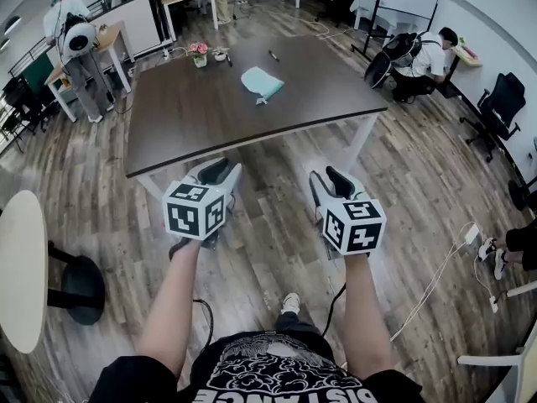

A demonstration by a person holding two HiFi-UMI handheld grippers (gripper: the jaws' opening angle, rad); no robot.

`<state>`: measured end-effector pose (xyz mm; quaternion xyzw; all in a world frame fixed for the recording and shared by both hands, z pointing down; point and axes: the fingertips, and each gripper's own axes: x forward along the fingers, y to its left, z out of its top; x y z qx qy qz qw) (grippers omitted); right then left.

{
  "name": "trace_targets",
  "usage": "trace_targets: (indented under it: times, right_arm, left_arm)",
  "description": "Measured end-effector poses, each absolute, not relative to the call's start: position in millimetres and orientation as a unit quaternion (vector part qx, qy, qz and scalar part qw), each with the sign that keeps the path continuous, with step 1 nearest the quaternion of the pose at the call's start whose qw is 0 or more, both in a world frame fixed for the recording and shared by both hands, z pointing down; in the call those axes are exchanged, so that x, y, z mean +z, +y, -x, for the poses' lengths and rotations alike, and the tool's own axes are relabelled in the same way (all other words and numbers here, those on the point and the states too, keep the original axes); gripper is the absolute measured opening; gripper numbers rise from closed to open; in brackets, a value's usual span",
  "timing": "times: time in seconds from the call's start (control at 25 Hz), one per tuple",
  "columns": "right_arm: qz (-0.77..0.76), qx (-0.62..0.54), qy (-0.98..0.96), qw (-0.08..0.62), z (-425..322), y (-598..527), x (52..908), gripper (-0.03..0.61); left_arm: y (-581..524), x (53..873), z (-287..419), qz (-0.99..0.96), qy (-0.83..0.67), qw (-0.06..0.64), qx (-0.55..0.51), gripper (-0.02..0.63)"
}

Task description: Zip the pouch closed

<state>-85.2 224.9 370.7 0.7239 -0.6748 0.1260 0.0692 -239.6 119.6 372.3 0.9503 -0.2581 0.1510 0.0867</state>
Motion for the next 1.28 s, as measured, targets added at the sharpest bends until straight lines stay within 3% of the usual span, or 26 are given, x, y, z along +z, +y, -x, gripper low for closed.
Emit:
trace_targets:
  times: [0.24, 0.76, 1.28]
  right_arm:
    - [-0.72, 0.132, -0.679, 0.063, 41.5, 208.4, 372.7, 0.175]
    - [-0.694, 0.143, -0.704, 0.047, -3.0, 180.5, 370.6, 0.335]
    - [-0.696, 0.137, -0.703, 0.053, -24.9, 159.7, 366.6, 0.396]
  left_arm:
    - [106.2, 372.5, 204.4, -0.945, -0.275, 0.097, 0.151, 0.145]
    - [89.4, 368.6, 167.3, -0.934, -0.306, 0.108, 0.149, 0.201]
    - [73.7, 369.4, 161.7, -0.927, -0.326, 0.103, 0.153, 0.281]
